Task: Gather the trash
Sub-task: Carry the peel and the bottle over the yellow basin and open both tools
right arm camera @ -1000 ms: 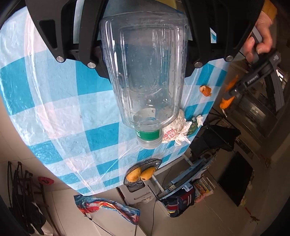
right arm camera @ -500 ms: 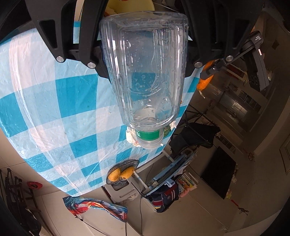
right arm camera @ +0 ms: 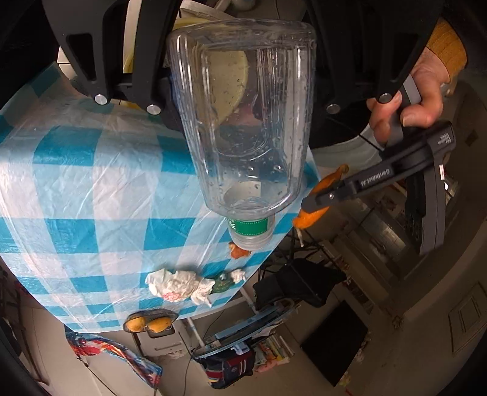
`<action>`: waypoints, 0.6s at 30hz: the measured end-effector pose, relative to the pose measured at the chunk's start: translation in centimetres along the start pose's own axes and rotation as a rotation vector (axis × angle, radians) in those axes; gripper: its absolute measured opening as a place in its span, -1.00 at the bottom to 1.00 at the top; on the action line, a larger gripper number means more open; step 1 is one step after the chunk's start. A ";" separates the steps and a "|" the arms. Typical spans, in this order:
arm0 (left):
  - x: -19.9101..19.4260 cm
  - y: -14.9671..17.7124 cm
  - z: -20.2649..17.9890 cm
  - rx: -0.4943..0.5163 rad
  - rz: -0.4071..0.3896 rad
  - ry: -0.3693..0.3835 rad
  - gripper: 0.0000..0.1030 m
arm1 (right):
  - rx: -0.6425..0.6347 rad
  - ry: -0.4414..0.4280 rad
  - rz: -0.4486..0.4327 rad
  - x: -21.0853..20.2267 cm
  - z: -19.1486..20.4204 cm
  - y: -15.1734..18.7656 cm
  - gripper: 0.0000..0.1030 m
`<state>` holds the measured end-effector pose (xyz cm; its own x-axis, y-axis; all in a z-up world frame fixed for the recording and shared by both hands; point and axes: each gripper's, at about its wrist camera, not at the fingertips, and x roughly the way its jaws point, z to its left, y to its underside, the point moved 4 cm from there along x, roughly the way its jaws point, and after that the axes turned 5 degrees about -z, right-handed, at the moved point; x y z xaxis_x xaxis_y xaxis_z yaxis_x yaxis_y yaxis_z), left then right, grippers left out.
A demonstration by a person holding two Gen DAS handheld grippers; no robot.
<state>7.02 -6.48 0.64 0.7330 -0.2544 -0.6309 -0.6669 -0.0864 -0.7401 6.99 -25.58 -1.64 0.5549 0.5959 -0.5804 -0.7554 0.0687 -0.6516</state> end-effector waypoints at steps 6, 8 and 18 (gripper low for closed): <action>-1.3 1.3 -0.1 0.005 0.003 0.011 -0.64 | -0.094 0.048 0.087 1.5 1.3 2.0 0.12; -1.6 1.7 -0.1 0.008 0.006 0.015 -0.64 | -0.095 0.054 0.121 2.0 1.0 2.5 0.13; -1.5 3.4 -1.1 0.025 0.035 0.028 -0.64 | -0.061 0.106 0.126 2.4 0.1 2.8 0.20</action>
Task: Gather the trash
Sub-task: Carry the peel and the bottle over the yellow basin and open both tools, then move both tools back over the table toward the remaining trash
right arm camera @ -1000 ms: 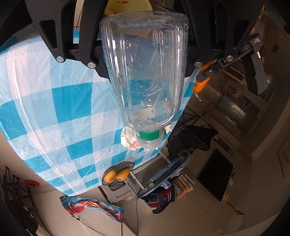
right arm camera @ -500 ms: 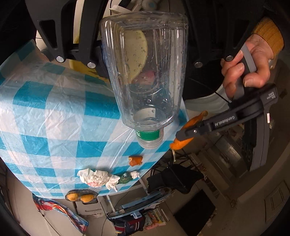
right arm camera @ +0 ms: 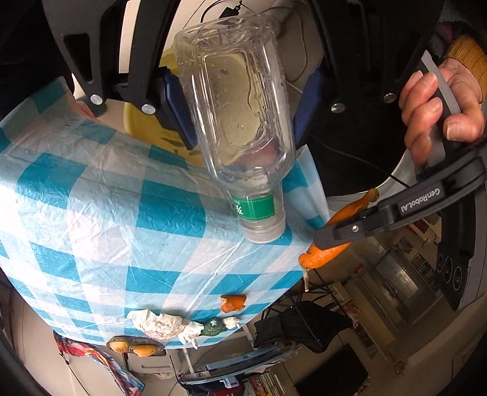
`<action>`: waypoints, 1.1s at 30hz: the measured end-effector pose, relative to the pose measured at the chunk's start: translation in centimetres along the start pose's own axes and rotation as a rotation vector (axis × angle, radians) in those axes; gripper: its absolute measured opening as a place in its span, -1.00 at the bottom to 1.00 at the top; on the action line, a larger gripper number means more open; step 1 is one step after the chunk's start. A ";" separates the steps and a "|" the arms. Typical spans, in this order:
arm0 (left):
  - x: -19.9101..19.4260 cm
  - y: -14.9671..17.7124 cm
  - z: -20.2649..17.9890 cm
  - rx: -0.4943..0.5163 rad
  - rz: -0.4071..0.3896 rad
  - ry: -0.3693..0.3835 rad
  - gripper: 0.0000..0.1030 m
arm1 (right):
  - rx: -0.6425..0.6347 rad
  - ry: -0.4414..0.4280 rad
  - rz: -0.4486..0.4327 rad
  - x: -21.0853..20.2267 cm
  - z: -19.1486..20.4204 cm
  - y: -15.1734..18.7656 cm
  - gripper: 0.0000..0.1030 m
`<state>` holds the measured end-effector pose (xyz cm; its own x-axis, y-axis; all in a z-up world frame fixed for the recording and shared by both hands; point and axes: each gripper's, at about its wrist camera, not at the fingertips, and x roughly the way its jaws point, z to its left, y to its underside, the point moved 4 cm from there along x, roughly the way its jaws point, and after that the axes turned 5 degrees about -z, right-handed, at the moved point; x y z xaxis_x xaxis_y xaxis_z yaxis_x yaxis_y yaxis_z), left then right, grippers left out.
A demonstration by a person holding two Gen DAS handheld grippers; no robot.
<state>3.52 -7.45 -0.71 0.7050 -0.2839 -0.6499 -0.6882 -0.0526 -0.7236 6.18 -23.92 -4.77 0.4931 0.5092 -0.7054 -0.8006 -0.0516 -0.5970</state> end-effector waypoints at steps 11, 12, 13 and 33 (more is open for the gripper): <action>0.5 1.7 -1.6 0.040 0.046 0.021 -0.64 | 0.092 0.046 -0.097 -2.2 -2.1 -0.7 0.25; 0.6 2.1 -1.9 0.050 0.058 0.026 -0.63 | 0.102 0.051 -0.108 -2.4 -2.3 -0.8 0.26; 0.7 2.4 -2.1 0.060 0.071 0.031 -0.63 | 0.113 0.055 -0.118 -2.5 -2.6 -0.9 0.26; -0.1 2.7 -2.3 0.049 0.084 0.042 0.08 | 0.186 0.105 -0.188 -3.9 -4.4 -1.2 0.34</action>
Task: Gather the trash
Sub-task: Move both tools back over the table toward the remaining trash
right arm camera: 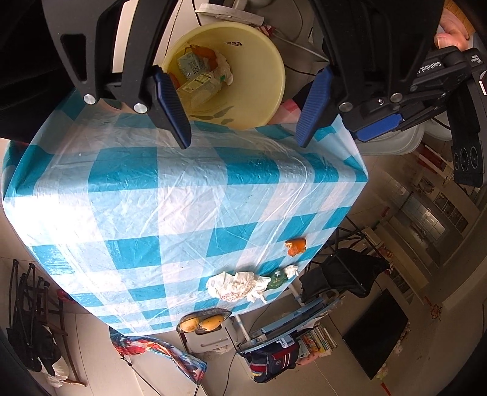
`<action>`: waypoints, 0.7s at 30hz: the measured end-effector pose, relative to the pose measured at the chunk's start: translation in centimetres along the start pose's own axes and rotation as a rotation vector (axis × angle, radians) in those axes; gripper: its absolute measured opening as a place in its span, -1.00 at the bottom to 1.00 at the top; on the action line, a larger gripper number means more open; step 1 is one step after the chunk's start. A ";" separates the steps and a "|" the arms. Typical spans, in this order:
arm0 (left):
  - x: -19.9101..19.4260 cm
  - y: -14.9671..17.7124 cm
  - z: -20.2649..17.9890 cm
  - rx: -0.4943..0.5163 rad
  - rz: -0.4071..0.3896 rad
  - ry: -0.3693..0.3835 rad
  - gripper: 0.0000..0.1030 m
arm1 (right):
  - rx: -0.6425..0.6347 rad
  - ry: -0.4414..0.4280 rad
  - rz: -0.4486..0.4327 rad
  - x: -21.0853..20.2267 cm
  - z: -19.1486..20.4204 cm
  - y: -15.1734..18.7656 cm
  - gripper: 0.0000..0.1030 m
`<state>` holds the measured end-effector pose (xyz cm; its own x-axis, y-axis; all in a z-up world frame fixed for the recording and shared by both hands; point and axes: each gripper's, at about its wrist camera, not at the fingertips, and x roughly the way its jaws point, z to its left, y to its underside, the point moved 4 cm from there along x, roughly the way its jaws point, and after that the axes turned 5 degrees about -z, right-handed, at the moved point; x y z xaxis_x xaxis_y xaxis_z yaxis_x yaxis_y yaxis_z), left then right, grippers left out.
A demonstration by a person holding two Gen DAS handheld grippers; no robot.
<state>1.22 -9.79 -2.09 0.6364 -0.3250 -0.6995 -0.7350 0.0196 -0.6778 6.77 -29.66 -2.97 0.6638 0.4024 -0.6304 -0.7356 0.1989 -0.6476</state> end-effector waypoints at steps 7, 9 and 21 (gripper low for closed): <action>-0.4 -0.6 1.1 -0.040 -0.032 -0.030 0.18 | -0.018 0.009 0.003 0.2 0.2 0.1 0.34; -0.5 -0.7 1.4 -0.052 -0.040 -0.036 0.19 | -0.025 0.012 0.003 0.2 0.4 0.1 0.34; -0.4 -1.7 3.2 -0.116 -0.074 -0.071 0.27 | -0.086 0.032 -0.015 0.4 1.4 0.1 0.34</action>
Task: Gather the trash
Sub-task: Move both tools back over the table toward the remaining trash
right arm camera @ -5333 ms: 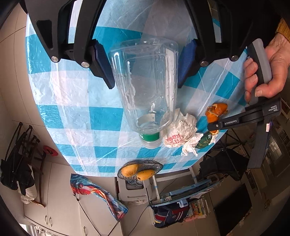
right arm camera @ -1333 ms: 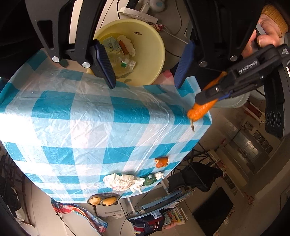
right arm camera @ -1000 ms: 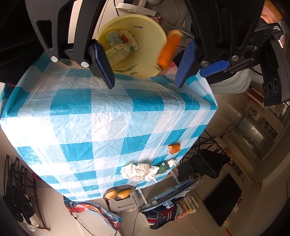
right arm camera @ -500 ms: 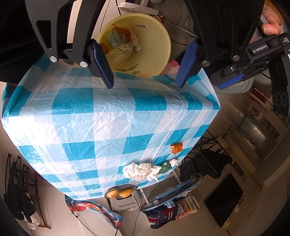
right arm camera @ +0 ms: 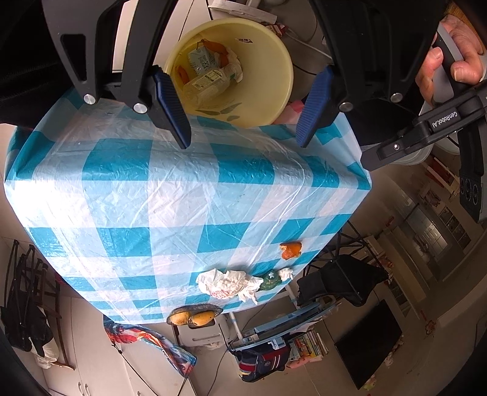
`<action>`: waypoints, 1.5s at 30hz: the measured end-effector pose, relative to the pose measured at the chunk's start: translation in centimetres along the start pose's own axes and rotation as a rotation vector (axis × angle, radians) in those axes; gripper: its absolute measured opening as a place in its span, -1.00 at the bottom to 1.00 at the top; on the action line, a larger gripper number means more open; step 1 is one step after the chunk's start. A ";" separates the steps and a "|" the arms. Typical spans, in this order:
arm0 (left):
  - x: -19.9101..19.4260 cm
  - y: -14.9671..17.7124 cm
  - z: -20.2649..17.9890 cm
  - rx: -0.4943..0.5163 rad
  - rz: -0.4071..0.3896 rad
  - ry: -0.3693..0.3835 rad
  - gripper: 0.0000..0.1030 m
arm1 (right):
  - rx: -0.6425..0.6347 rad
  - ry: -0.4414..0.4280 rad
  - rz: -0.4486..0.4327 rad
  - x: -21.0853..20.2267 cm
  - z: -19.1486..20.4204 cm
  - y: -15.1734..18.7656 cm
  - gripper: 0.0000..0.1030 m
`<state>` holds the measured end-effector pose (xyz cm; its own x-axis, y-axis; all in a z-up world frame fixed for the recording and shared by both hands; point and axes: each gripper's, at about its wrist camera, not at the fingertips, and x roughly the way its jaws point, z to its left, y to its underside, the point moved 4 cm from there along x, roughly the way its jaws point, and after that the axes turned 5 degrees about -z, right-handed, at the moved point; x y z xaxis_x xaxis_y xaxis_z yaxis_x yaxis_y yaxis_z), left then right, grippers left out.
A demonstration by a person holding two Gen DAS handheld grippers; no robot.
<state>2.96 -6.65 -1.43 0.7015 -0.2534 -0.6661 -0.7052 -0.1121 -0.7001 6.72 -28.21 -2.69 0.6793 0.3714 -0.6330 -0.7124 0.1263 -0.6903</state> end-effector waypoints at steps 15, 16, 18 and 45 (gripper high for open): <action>2.0 -2.7 2.1 -0.058 -0.040 -0.037 0.36 | -0.066 0.020 -0.049 0.5 0.9 -1.3 0.41; 2.2 -3.0 2.4 -0.061 -0.043 -0.041 0.37 | -0.067 0.019 -0.052 0.6 0.9 -1.6 0.41; 2.7 -3.7 2.8 -0.067 -0.046 -0.049 0.37 | -0.070 0.018 -0.053 0.9 0.8 -2.2 0.41; 10.5 -8.9 2.4 -0.104 -0.010 -0.036 0.39 | -0.171 0.047 -0.019 14.1 -1.3 -15.7 0.41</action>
<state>16.86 -5.98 -2.77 0.7106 -0.2168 -0.6693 -0.7035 -0.2144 -0.6775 27.70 -26.15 -1.23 0.7026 0.3264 -0.6323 -0.6617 -0.0272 -0.7493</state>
